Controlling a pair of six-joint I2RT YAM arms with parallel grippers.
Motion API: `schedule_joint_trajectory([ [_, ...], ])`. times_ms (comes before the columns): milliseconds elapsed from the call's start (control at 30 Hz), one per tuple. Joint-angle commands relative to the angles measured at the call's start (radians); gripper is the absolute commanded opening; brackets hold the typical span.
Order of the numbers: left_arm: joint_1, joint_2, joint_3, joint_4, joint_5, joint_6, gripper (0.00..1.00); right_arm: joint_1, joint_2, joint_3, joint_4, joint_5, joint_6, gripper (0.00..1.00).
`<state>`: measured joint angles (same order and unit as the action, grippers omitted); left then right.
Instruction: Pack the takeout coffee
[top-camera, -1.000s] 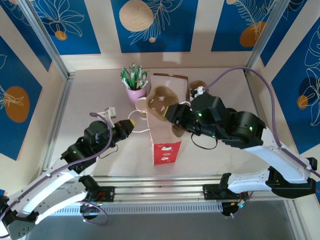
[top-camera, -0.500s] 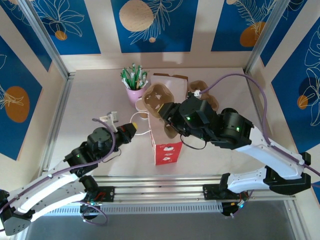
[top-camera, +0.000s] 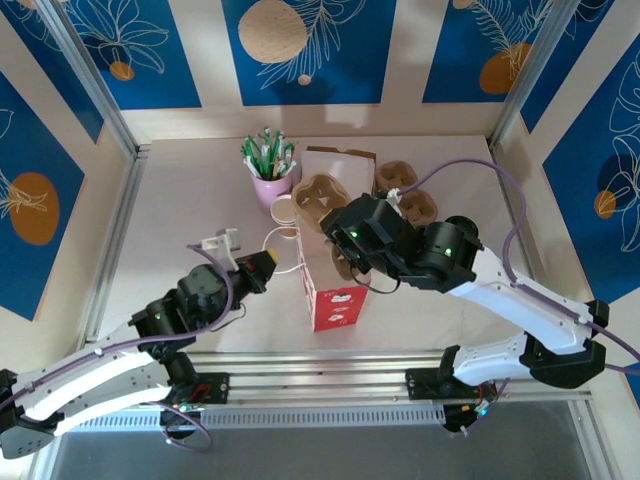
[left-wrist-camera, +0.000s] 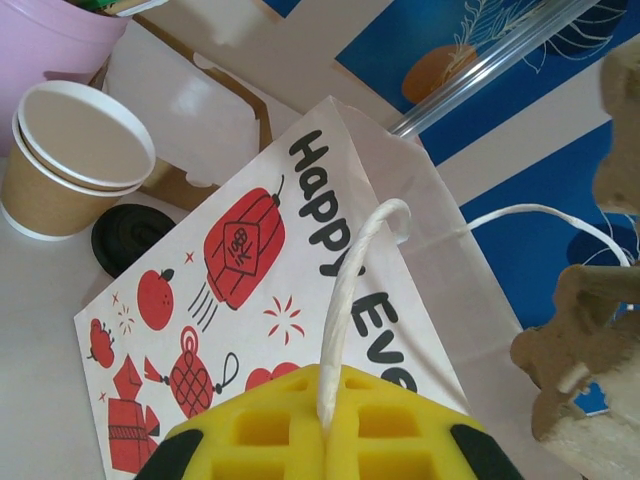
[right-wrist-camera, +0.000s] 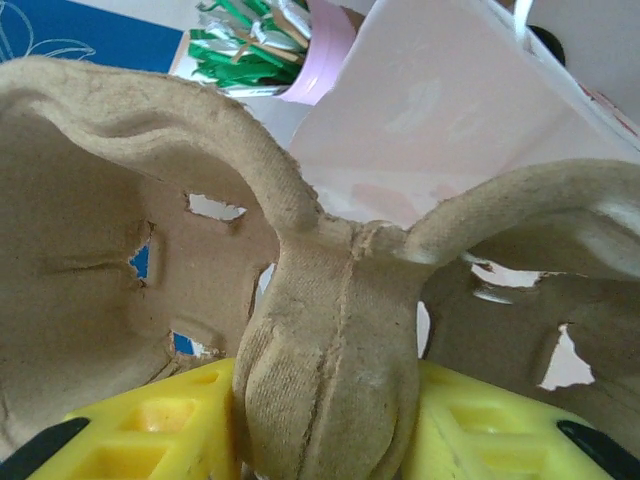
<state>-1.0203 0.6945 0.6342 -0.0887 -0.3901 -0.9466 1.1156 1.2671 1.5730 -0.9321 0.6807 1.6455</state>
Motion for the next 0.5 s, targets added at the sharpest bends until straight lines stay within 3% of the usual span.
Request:
schedule_joint_trajectory([
  [0,-0.031,-0.010,-0.011,0.027,-0.059,0.031,0.00,-0.011,0.021,-0.010,-0.028,0.015,0.069,0.41],
  [467,-0.116,-0.032,-0.030,0.059,-0.151,0.066,0.00,-0.034,0.096,0.007,-0.096,-0.032,0.159,0.40],
])
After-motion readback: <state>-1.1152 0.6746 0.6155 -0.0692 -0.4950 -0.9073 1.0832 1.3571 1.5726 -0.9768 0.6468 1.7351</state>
